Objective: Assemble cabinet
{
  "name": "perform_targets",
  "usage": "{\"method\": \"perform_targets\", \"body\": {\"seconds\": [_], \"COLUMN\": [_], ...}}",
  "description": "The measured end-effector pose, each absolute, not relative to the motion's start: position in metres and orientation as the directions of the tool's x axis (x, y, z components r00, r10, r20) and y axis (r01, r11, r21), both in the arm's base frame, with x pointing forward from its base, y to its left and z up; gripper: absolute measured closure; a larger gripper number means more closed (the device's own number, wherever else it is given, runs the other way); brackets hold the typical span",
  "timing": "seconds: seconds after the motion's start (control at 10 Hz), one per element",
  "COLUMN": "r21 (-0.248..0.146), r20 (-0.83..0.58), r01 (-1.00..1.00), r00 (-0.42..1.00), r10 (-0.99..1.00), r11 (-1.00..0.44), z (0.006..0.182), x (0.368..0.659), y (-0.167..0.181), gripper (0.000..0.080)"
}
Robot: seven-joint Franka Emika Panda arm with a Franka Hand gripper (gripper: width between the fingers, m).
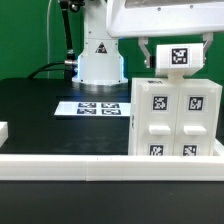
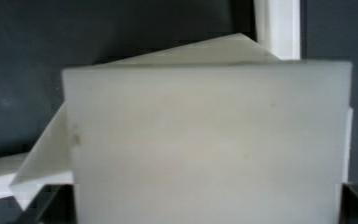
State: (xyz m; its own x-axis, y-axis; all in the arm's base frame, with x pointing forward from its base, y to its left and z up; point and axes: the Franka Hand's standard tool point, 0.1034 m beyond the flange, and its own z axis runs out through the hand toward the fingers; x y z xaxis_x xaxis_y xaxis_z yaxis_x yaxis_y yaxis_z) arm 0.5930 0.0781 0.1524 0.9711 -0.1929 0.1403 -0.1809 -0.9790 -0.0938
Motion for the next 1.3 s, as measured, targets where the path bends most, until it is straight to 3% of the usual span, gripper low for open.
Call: {"method": "perform_targets", "body": {"seconds": [0.4,0.5,0.9,1.3], "r21": [-0.094,-0.094,-0.107,-0.107], "r20": [0.140,0.140,0.258,0.273], "r01": [-0.180,-0.180,-0.151,-0.149], "r00": [0.971,0.971,0.950,0.946], "r10": [-0.192,-0.192,-0.174,-0.173], "r11": [-0.979,-0.979,-0.983,-0.983], "z": [0.152,0.152,0.170,0.170], "x": [0.593,0.593,0.610,0.611], "y": [0.078,0.078,0.076,0.076], "gripper": [0.0235,0.0045,0.0002,0.0002]}}
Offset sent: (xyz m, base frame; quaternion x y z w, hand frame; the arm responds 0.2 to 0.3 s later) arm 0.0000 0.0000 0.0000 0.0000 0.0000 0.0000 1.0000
